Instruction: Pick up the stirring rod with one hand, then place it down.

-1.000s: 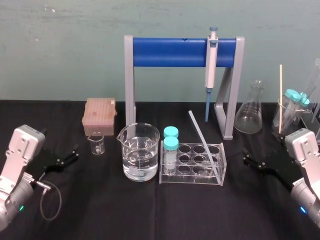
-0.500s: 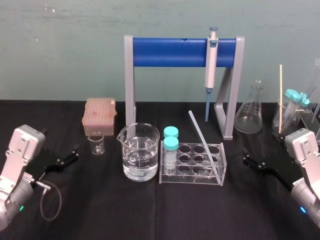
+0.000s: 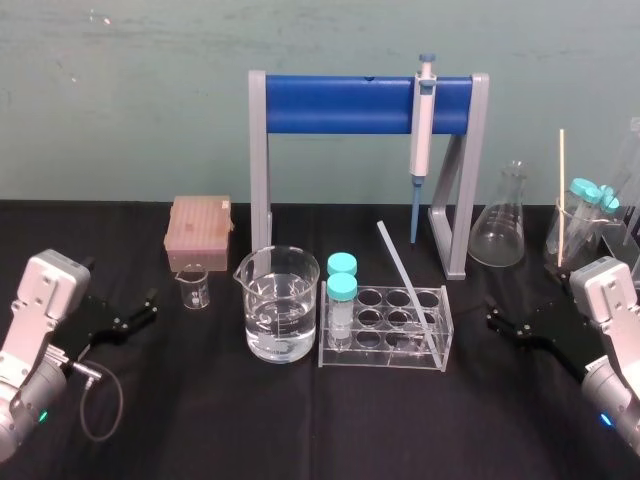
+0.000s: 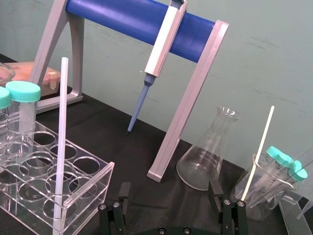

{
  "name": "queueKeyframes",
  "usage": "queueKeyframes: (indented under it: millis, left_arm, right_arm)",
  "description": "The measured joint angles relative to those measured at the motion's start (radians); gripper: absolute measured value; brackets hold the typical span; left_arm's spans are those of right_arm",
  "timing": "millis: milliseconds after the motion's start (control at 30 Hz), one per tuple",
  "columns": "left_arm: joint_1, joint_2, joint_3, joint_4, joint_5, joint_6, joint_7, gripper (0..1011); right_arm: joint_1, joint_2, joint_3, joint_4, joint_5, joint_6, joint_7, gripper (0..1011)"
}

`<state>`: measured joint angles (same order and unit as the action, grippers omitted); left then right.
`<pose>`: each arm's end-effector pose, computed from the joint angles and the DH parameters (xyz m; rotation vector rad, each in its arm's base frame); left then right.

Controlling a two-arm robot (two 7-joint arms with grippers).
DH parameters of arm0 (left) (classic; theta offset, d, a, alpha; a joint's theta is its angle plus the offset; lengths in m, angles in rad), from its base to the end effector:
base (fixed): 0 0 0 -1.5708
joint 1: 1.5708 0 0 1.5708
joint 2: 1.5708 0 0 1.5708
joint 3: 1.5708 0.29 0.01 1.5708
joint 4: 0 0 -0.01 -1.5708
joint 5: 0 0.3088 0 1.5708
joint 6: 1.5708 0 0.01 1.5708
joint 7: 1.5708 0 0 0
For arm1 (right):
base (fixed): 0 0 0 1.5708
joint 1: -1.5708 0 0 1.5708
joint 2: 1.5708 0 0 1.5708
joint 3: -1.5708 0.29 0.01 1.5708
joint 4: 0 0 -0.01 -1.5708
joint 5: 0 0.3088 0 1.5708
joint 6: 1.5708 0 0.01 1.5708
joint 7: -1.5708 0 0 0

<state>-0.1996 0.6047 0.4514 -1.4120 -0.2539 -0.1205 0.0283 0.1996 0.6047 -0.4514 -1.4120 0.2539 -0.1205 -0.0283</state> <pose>0.3581 0.0827 -0.3022 0.3045 -0.2851 1.2480 0.3581 -0.0827 -0.3022 -0.3044 -0.2851 -1.2480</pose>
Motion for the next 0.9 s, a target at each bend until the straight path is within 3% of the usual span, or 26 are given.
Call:
queueKeyframes:
  millis: [500, 733, 900]
  left_arm:
    - [0.0, 0.0, 0.0, 0.0, 0.0, 0.0, 0.0, 1000]
    - [0.0, 0.0, 0.0, 0.0, 0.0, 0.0, 0.0, 1000]
    - [0.0, 0.0, 0.0, 0.0, 0.0, 0.0, 0.0, 1000]
  right_arm:
    - [-0.002, -0.001, 0.005, 0.0, -0.003, -0.006, -0.002, 1003]
    - [-0.033, -0.015, 0.068, -0.015, 0.012, -0.098, -0.024, 1003]
    - [-0.033, -0.018, 0.087, -0.022, 0.029, -0.169, 0.023, 1003]
